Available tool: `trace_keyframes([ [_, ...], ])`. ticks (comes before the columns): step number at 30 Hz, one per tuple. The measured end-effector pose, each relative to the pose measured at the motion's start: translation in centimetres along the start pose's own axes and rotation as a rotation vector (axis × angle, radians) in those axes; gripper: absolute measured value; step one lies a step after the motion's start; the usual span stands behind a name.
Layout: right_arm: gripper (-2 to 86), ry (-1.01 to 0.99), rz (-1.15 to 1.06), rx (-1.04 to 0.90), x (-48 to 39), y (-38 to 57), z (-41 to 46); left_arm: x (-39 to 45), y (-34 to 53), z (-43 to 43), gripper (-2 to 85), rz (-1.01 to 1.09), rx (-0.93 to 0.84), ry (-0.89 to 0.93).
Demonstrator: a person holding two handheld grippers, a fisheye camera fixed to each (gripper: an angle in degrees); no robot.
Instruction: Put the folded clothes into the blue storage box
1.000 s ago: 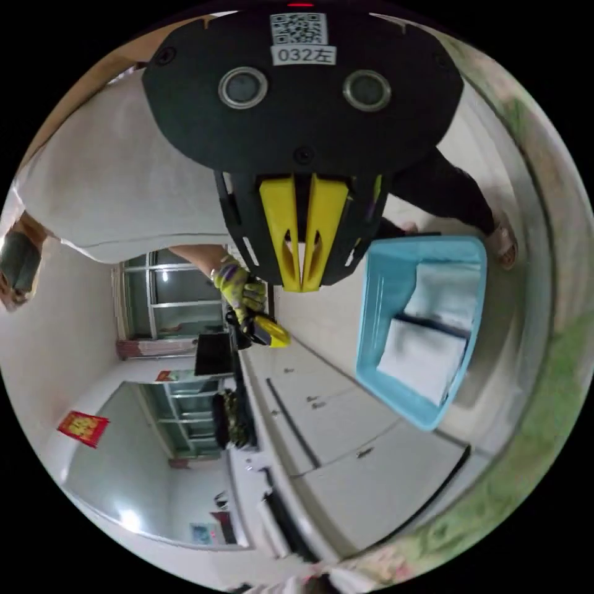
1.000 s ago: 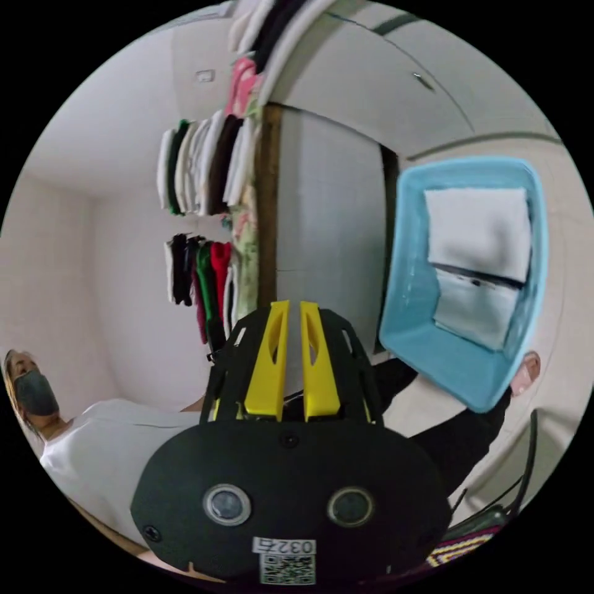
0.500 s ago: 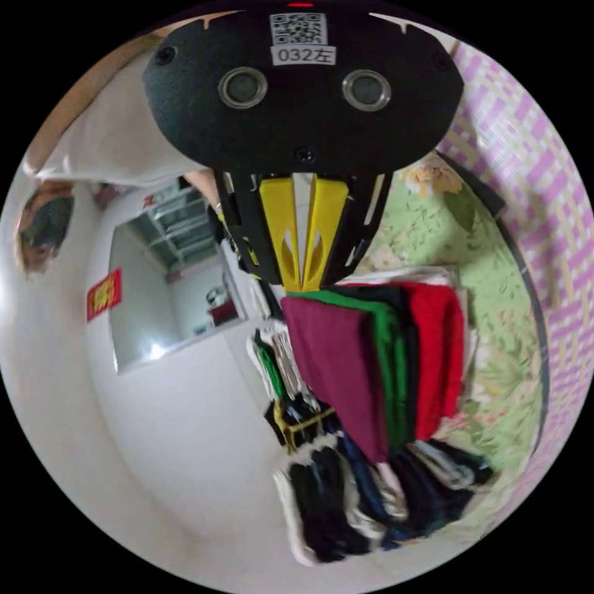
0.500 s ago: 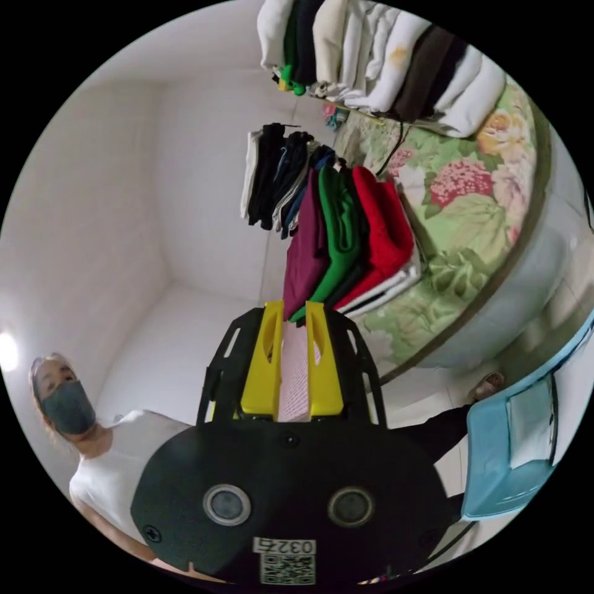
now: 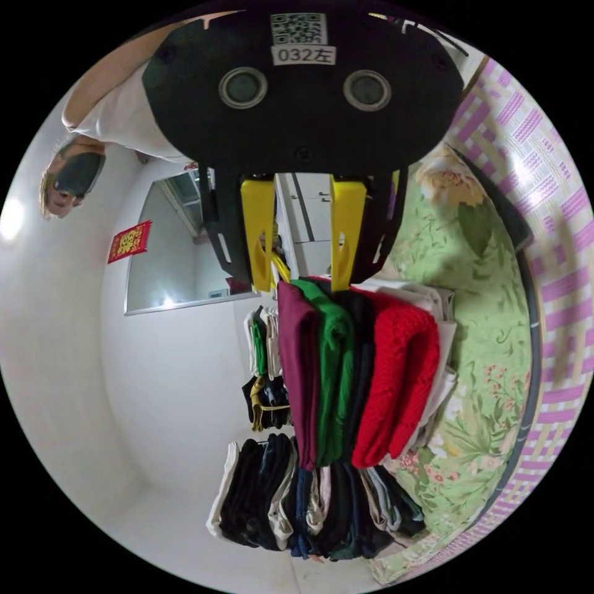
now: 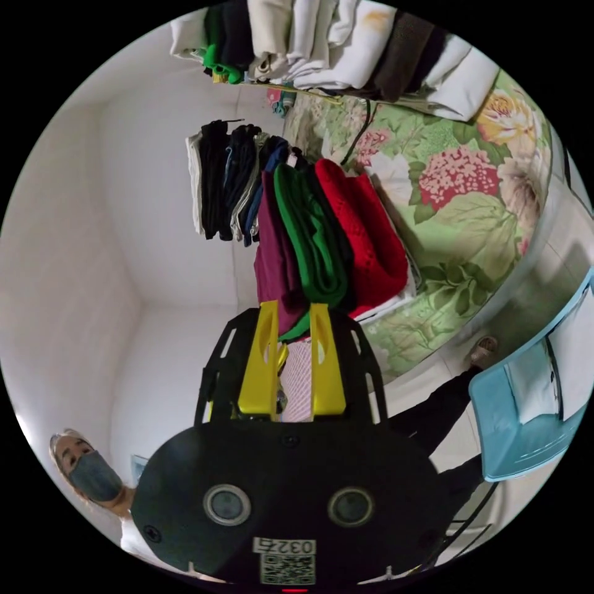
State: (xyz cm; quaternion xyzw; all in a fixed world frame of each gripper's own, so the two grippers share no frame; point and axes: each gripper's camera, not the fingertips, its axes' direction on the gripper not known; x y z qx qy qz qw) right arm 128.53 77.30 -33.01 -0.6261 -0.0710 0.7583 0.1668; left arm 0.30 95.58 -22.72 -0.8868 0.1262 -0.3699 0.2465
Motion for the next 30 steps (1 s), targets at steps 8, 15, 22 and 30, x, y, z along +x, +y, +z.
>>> trace_keyframes([
  [8,7.7,0.048,-0.014,-0.007,-2.1,-1.2,2.0,-1.2,0.2,0.1,9.4,-0.044,-0.03,0.068],
  [15,5.5,0.13,-0.07,-0.115,-4.4,-2.3,4.7,-1.1,-0.2,0.3,9.3,-0.032,-0.066,0.096],
  [22,3.9,0.001,-0.123,-0.138,-7.6,-2.8,4.1,-0.7,-0.9,1.9,11.0,-0.053,-0.07,0.182],
  [30,3.8,-0.156,-0.11,-0.125,-8.8,-2.4,2.3,0.1,-3.3,1.6,12.4,-0.121,0.129,0.297],
])
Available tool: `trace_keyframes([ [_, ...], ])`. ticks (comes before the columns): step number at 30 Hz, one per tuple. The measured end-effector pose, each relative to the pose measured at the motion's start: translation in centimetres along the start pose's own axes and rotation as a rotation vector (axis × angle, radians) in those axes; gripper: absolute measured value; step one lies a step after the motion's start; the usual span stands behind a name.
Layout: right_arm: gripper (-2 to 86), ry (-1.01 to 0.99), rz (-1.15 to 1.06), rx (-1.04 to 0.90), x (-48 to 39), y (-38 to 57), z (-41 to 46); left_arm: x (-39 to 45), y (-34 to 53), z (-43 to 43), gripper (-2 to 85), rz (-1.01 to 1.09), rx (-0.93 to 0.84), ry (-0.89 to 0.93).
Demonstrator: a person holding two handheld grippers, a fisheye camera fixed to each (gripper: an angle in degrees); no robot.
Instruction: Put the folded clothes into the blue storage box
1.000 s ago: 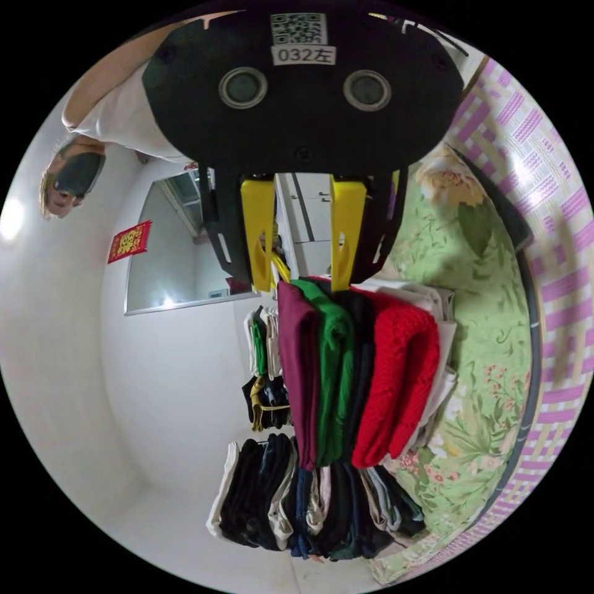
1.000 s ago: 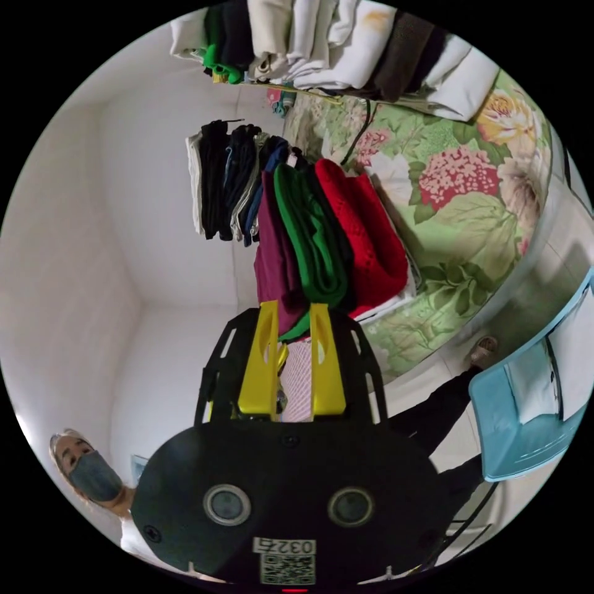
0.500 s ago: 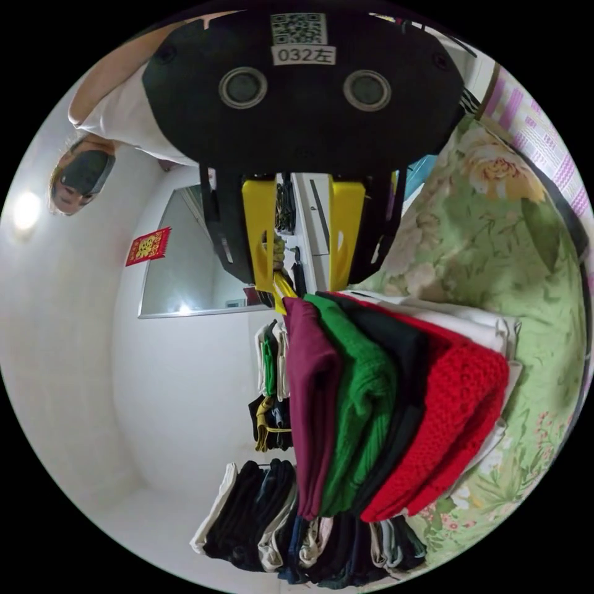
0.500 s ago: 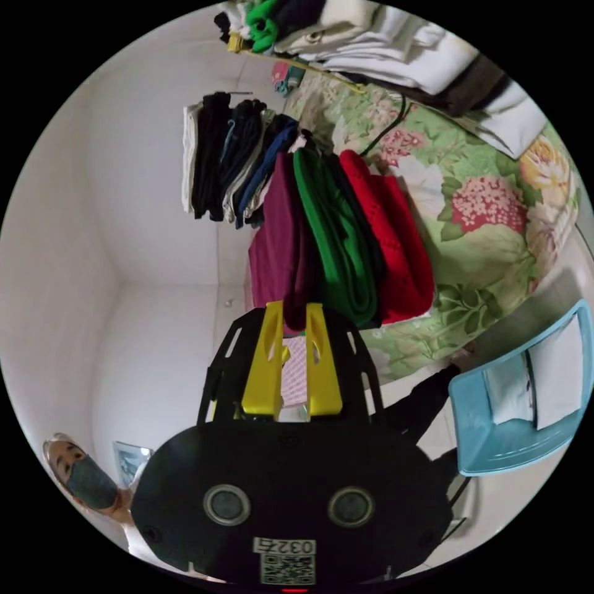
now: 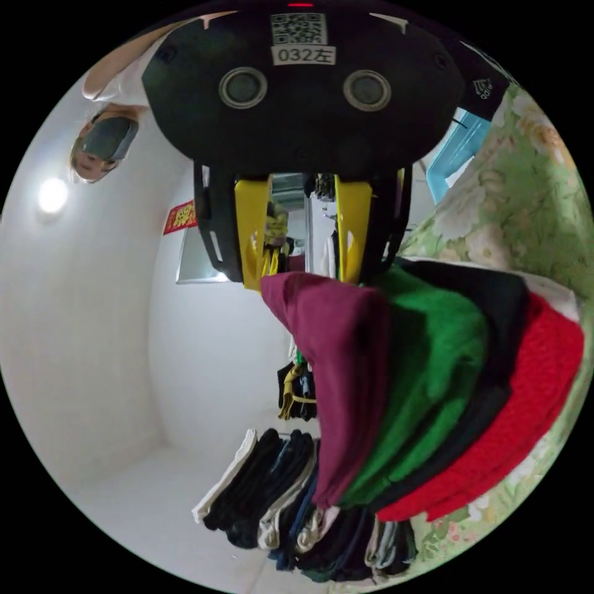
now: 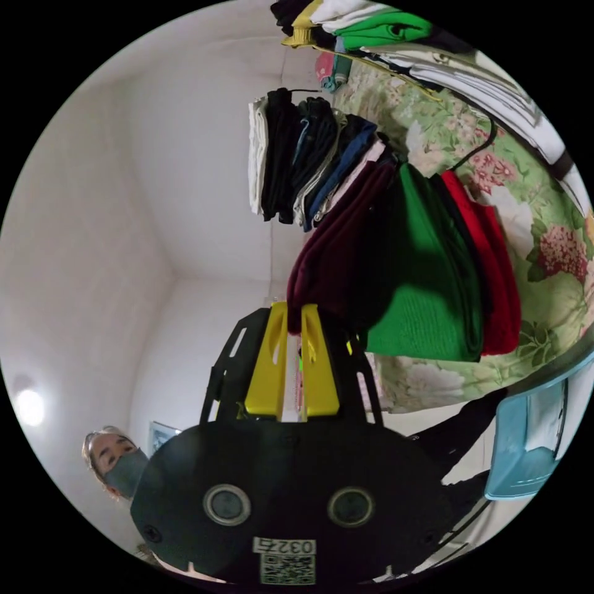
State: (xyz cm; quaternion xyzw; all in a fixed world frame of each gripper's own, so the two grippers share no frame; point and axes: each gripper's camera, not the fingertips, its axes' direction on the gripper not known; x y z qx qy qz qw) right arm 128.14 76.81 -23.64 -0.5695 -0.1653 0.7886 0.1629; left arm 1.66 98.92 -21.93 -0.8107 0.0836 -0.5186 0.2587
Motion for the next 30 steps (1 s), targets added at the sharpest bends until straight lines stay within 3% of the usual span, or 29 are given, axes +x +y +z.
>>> trace_keyframes([
  [5,3.6,-0.05,0.012,0.021,0.7,1.1,-1.9,-0.9,1.0,-2.2,9.1,-0.102,0.24,0.118],
  [13,2.6,-0.099,-0.011,0.054,1.3,3.3,-6.0,1.7,-0.4,-0.3,1.2,-0.05,0.284,0.094],
  [17,2.2,-0.174,-0.126,0.108,-0.3,5.8,-10.7,8.2,-1.5,3.7,-0.3,0.21,0.128,0.008],
  [21,2.1,-0.233,-0.241,0.201,-0.7,11.1,-18.0,12.4,-1.1,10.8,-0.5,0.367,-0.14,0.054],
  [26,1.9,-0.146,-0.266,0.37,1.7,20.6,-27.4,11.4,2.0,21.2,-0.3,0.323,-0.496,0.132],
  [30,1.9,-0.044,-0.125,0.539,6.6,29.7,-33.3,6.8,5.7,29.6,-0.5,0.161,-0.76,0.047],
])
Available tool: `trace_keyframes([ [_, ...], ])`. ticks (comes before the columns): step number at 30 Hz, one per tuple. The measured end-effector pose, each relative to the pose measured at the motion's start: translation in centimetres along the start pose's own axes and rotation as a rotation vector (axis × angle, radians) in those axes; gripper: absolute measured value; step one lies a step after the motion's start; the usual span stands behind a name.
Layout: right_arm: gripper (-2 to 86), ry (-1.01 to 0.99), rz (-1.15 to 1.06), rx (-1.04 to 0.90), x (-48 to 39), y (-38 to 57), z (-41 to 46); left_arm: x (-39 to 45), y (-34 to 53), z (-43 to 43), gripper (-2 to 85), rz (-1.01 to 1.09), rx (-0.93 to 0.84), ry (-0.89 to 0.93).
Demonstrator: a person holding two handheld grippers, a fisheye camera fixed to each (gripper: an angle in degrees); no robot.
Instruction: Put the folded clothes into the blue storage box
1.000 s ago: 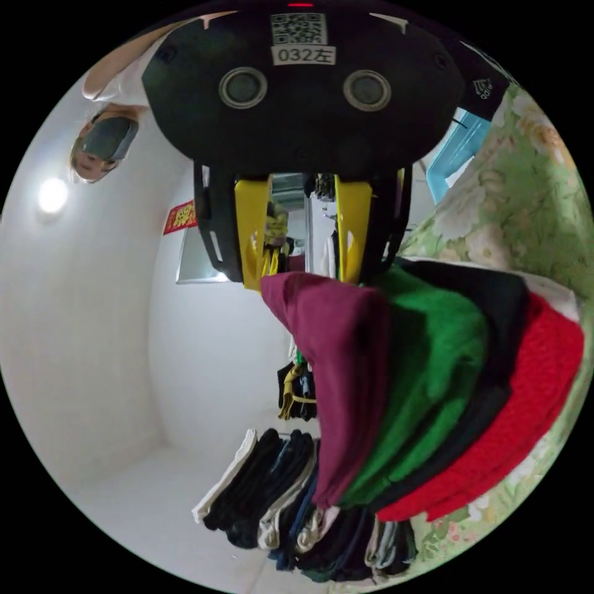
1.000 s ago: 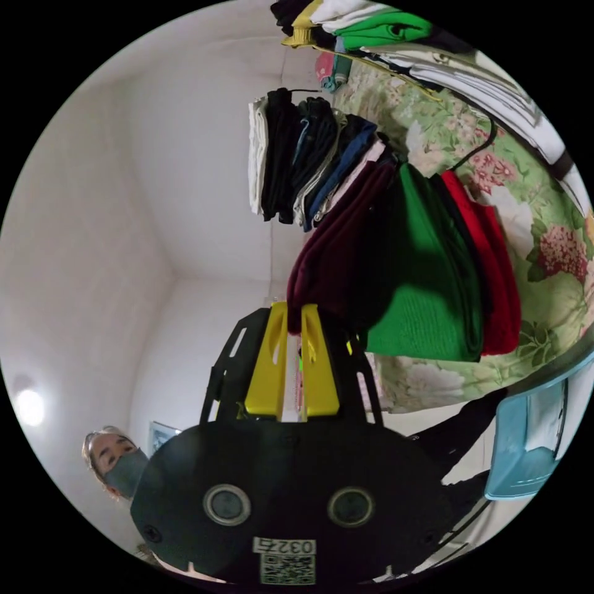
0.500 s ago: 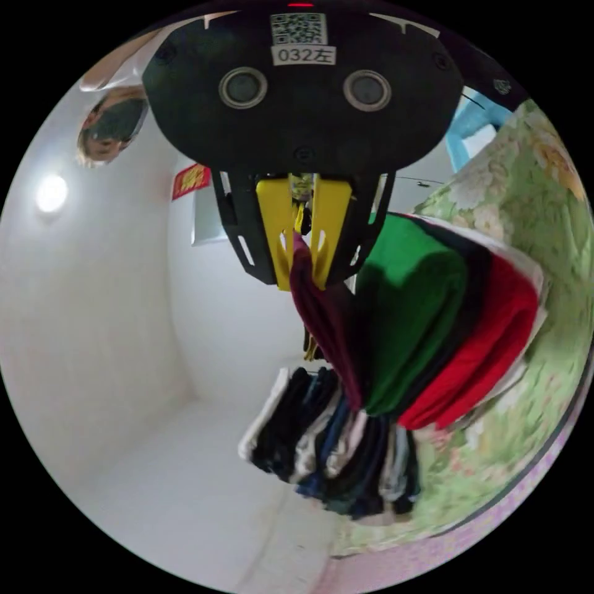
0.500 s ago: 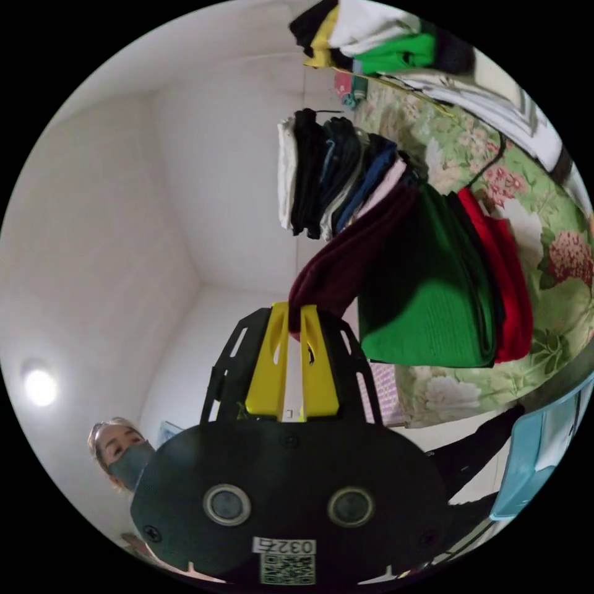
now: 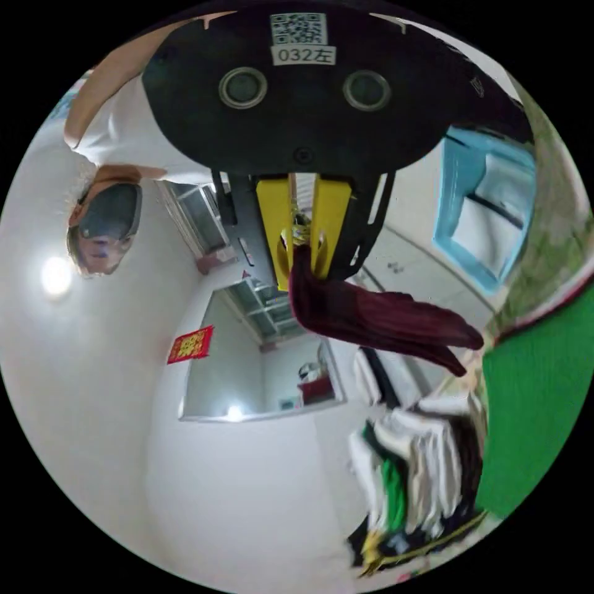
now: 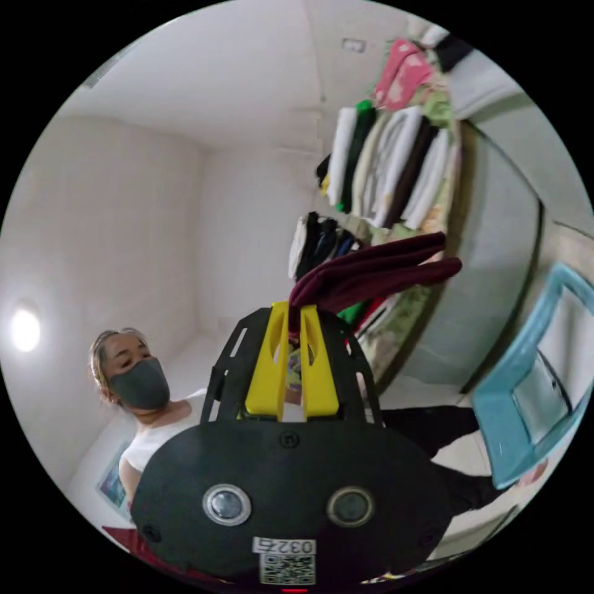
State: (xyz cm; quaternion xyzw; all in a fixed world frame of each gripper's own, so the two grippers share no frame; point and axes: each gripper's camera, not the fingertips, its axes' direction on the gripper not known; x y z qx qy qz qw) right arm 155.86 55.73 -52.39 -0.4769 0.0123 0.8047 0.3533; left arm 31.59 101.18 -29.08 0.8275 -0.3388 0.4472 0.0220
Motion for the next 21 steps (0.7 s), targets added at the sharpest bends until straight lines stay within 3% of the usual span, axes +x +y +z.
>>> trace_keyframes([
  [6,2.1,0.101,0.342,0.257,9.3,8.9,-9.2,-9.6,-0.3,9.5,-0.5,-0.33,-0.375,-0.134],
  [12,2.0,0.153,0.625,0.4,18.4,15.8,-12.8,-19.2,1.0,14.4,-0.4,-0.57,-0.591,-0.302],
  [21,2.5,0.257,0.61,0.438,23.7,18.1,-14.6,-25.3,-0.3,18.5,-0.1,-0.525,-0.704,-0.372],
])
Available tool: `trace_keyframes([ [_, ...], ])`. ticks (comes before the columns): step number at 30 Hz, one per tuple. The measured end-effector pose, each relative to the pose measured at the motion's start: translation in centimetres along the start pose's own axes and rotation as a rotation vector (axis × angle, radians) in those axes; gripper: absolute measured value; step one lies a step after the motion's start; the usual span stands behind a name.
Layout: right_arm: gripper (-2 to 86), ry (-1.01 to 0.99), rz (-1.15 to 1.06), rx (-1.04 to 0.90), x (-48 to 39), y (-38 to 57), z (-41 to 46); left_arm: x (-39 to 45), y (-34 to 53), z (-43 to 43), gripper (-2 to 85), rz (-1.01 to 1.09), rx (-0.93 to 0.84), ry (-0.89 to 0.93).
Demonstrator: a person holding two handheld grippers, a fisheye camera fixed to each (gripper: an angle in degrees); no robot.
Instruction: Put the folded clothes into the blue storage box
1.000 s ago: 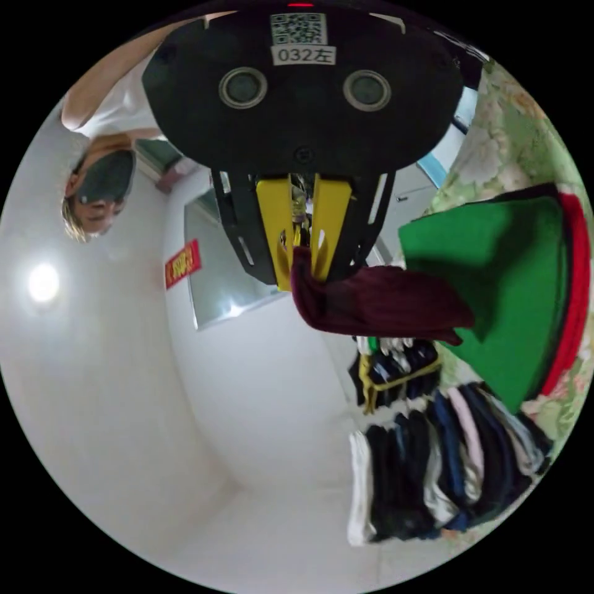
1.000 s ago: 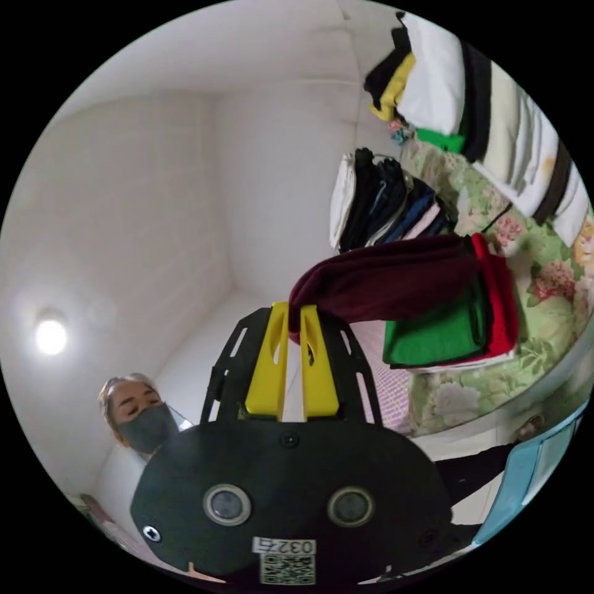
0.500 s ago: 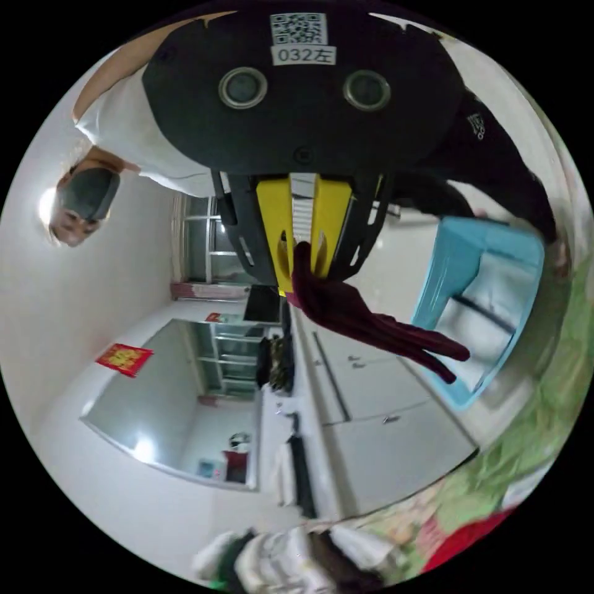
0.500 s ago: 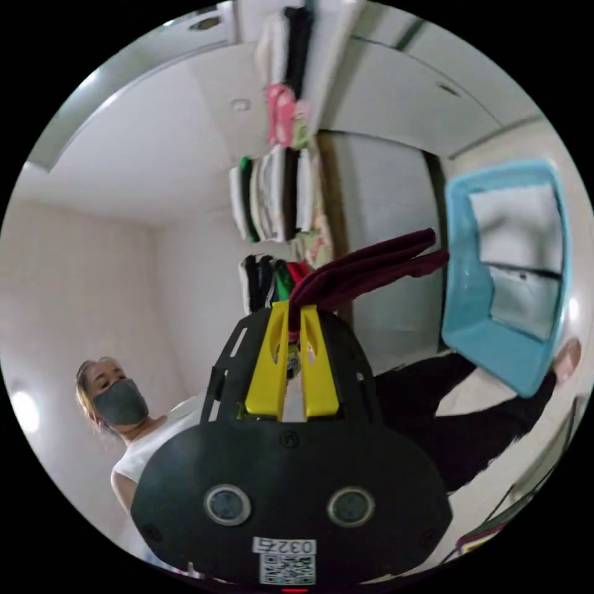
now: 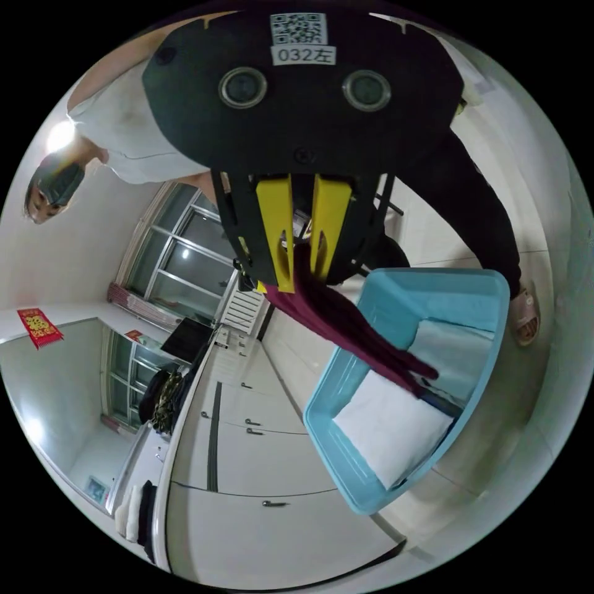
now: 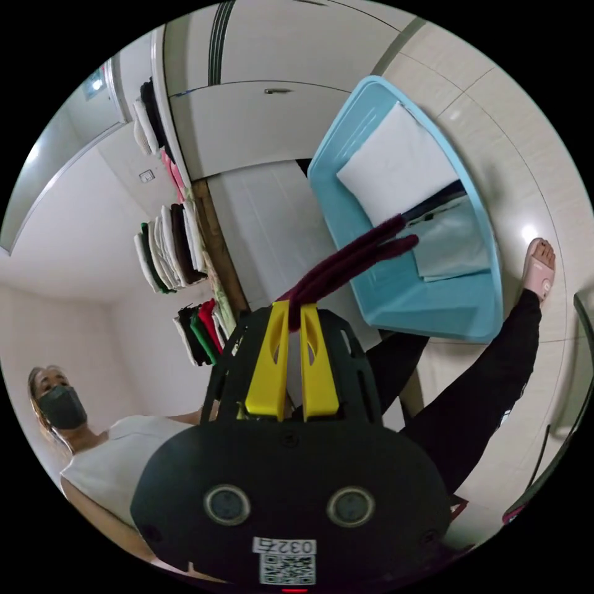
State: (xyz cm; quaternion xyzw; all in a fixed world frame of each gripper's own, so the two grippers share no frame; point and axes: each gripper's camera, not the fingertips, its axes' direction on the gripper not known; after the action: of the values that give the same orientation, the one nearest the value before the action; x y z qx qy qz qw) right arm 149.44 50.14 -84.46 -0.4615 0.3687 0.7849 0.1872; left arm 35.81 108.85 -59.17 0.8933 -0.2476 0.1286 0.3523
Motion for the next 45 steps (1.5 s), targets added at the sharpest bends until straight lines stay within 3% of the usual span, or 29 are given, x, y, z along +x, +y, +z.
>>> trace_keyframes([
  [4,3.6,0.135,0.018,-0.03,2.9,-0.5,0.9,-3.1,-0.9,1.7,2.4,-0.028,-0.011,-0.05],
  [6,5.9,0.277,0.139,-0.058,6.2,-0.3,1.5,-6.9,-1.1,3.7,7.5,-0.137,-0.106,-0.23],
  [9,6.6,0.351,0.294,-0.079,8.9,1.2,1.1,-11.4,0.8,4.3,6.6,-0.316,-0.196,-0.397],
  [13,4.2,0.249,0.247,-0.08,7.6,3.4,0.5,-11.6,4.2,3.0,3.2,-0.299,-0.114,-0.298],
  [16,2.8,0.261,0.129,-0.149,4.5,4.5,0.8,-9.2,6.5,2.2,0.6,-0.175,-0.087,-0.291],
  [18,0.6,0.255,0.018,-0.186,1.0,5.0,1.5,-7.4,8.0,3.0,-0.3,-0.075,-0.113,-0.157],
  [22,-0.6,0.198,-0.165,-0.203,-5.1,5.5,2.9,-3.0,10.9,3.8,-0.8,0.121,-0.08,-0.1],
  [27,-0.9,0.073,-0.448,-0.241,-15.3,6.9,6.1,2.4,16.7,0.8,-0.9,0.394,0.163,0.015],
  [31,-0.8,0.031,-0.664,-0.26,-22.6,9.2,8.3,6.4,23.4,-3.1,-0.8,0.594,0.43,-0.06],
  [33,-0.3,0.025,-0.895,-0.198,-28.2,12.5,9.0,9.4,30.6,-6.4,-0.5,0.72,0.75,-0.201],
  [36,3.1,0.072,-1.285,-0.05,-34.4,18.2,10.2,13.7,39.9,-7.5,1.2,0.971,1.063,-0.529],
  [38,8.0,-0.009,-1.403,-0.011,-36.8,20.4,11.9,14.5,43.8,-7.3,4.0,1.093,1.241,-0.614],
  [39,7.9,-0.12,-1.432,-0.076,-38.2,21.1,13.5,14.4,45.6,-7.3,4.8,1.135,1.359,-0.58],
  [42,3.7,-0.315,-1.403,-0.408,-41.3,22.5,18.8,13.4,47.8,-8.6,1.2,1.192,1.386,-0.458],
  [45,0.0,-0.245,-1.427,-0.525,-43.5,24.8,23.4,12.3,50.6,-9.6,-0.4,1.052,1.462,-0.639],
])
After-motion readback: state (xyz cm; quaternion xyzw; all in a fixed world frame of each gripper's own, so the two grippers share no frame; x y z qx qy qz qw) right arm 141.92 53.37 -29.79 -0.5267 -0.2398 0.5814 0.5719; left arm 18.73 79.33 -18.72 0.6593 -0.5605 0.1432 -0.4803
